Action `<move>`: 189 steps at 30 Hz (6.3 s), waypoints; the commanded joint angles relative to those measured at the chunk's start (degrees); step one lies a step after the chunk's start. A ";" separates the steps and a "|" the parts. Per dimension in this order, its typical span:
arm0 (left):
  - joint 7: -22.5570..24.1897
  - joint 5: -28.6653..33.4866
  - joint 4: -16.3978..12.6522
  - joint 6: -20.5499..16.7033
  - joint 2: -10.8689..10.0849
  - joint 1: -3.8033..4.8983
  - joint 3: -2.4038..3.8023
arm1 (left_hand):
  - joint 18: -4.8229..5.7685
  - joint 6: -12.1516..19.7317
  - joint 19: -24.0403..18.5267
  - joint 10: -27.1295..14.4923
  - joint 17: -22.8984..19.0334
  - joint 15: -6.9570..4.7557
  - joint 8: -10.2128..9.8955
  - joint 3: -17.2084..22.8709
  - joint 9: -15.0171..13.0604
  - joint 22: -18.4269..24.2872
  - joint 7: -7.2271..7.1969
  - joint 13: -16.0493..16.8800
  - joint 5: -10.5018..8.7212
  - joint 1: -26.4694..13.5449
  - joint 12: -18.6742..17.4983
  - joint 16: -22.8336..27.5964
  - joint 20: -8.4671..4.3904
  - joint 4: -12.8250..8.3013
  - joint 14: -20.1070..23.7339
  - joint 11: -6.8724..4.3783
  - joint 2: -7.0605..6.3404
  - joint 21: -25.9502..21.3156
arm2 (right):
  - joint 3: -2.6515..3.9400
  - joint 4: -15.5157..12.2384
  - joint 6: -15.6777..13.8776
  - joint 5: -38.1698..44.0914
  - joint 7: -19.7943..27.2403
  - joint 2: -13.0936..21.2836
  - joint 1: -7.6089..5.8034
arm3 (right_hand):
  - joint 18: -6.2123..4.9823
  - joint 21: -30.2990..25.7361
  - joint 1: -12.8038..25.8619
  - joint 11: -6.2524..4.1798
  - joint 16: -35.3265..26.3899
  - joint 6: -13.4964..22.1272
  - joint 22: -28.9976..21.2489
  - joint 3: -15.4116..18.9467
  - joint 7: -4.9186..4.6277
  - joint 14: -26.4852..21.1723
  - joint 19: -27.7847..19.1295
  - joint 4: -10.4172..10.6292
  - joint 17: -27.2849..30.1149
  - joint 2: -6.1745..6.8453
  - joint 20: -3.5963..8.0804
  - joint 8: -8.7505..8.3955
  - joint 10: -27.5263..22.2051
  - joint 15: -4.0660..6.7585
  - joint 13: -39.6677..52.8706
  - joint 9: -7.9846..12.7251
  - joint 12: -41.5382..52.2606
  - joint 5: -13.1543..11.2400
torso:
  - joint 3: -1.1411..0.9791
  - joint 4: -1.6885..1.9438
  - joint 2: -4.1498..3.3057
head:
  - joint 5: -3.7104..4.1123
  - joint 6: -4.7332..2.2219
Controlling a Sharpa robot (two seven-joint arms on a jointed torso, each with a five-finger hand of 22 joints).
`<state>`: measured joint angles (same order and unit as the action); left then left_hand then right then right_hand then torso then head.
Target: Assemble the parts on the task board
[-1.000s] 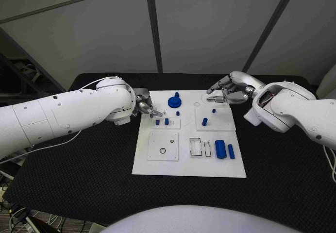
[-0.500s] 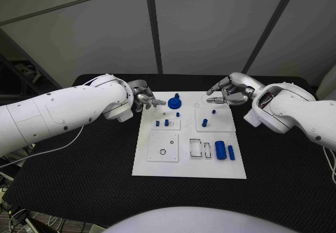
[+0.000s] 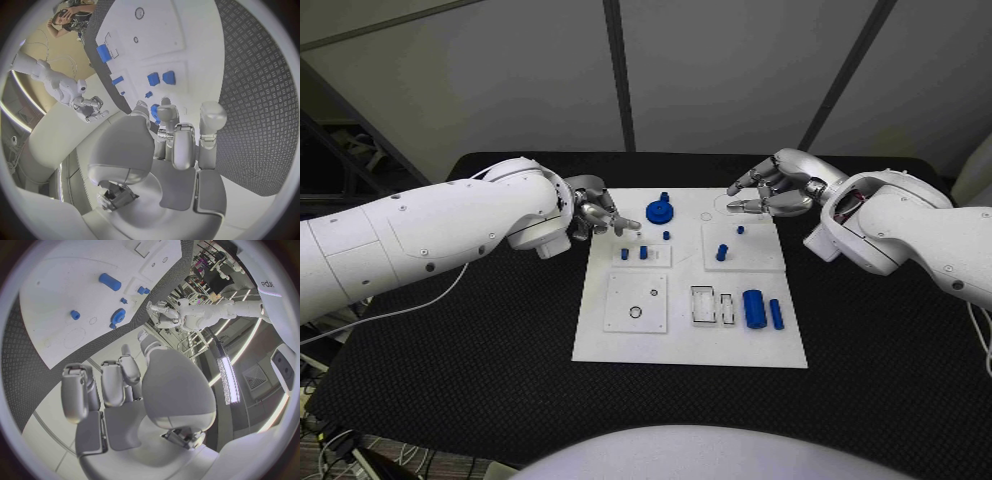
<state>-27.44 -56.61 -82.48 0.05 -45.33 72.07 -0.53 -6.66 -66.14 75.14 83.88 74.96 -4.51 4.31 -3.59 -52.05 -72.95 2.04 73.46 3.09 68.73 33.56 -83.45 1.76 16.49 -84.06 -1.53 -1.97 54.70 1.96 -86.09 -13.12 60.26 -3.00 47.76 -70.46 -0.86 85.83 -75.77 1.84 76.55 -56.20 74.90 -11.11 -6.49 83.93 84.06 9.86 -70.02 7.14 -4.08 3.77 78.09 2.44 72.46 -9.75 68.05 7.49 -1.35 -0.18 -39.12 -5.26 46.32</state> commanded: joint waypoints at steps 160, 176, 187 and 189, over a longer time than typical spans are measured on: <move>-2.86 -0.23 1.77 11.36 2.08 -0.22 1.84 | -0.20 3.69 -0.20 -0.68 6.75 -0.15 5.09 27.35 -6.77 -4.93 1.02 0.76 32.69 4.41 10.01 -1.53 -0.02 -21.51 -3.60 0.24 -1.47 1.96 | 0.03 -0.13 0.26 0.32 0.34 -0.11 -0.10 | -0.47 -0.29 0.15 -0.14 -0.30 -0.34 10.17 -0.10 -0.02 1.85 2.90 0.54 -0.16 -0.58 0.35 0.04 0.23 0.20 0.06 -0.19 0.42 0.22 | 0.02 -0.01 -0.02 | -0.38 0.66; -3.61 5.63 10.94 29.20 7.94 4.16 -0.38 | -0.22 3.87 -0.39 -0.59 7.01 -0.11 5.16 28.33 -7.09 -5.05 1.07 1.16 32.79 4.09 11.04 -1.69 -0.02 -21.91 -3.62 0.29 -1.20 1.84 | 0.03 -0.01 0.27 0.33 0.31 -0.52 -0.10 | -0.47 -0.29 0.15 -0.14 -0.30 -0.34 10.17 -0.10 -0.02 1.85 2.90 0.54 -0.16 -0.58 0.35 0.04 0.23 0.20 0.06 -0.19 0.42 0.22 | -0.01 -0.07 0.01 | -0.72 0.60; -2.54 0.85 15.99 32.54 11.85 4.93 -2.44 | -0.16 4.00 -0.38 -0.61 7.17 -0.05 5.17 28.67 -7.24 -5.22 1.13 1.36 32.61 4.03 11.49 -1.80 0.01 -22.12 -3.63 0.34 -1.11 2.09 | 0.03 -0.05 0.22 0.33 0.33 -0.68 -0.10 | -0.46 -0.25 0.20 -0.14 -0.23 -0.36 10.22 -0.08 -0.01 1.88 2.93 0.61 -0.28 -0.59 0.35 0.05 0.27 0.20 0.09 -0.20 0.48 0.22 | -0.01 -0.07 -0.03 | -0.85 0.77; -2.45 0.11 16.34 32.25 12.15 4.95 -2.52 | -0.16 4.00 -0.37 -0.61 7.17 -0.04 5.17 28.68 -7.25 -5.22 1.13 1.37 32.60 4.03 11.51 -1.80 0.02 -22.12 -3.63 0.35 -1.10 2.10 | 0.03 -0.08 0.18 0.33 0.34 -0.67 -0.10 | -0.46 -0.25 0.20 -0.14 -0.23 -0.36 10.22 -0.08 -0.01 1.88 2.93 0.61 -0.28 -0.59 0.35 0.05 0.27 0.20 0.09 -0.20 0.48 0.22 | -0.02 -0.06 0.00 | -0.84 0.83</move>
<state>-30.62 -54.06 -66.36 30.01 -33.29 76.88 -3.05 -6.67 -62.55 75.01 82.84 74.92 -4.47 9.37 11.17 -59.23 -74.91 3.17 74.73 35.62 73.16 44.87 -85.20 1.65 7.82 -83.86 -1.07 -3.39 56.50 1.96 -86.07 -13.06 60.49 -3.05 47.12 -70.46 -0.86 85.83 -75.77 1.84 76.55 -56.20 74.90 -11.11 -6.49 83.93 84.06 10.17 -70.24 7.14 -4.08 3.77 78.09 2.44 72.46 -9.88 68.33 7.49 -1.36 -0.24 -39.12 -6.05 47.08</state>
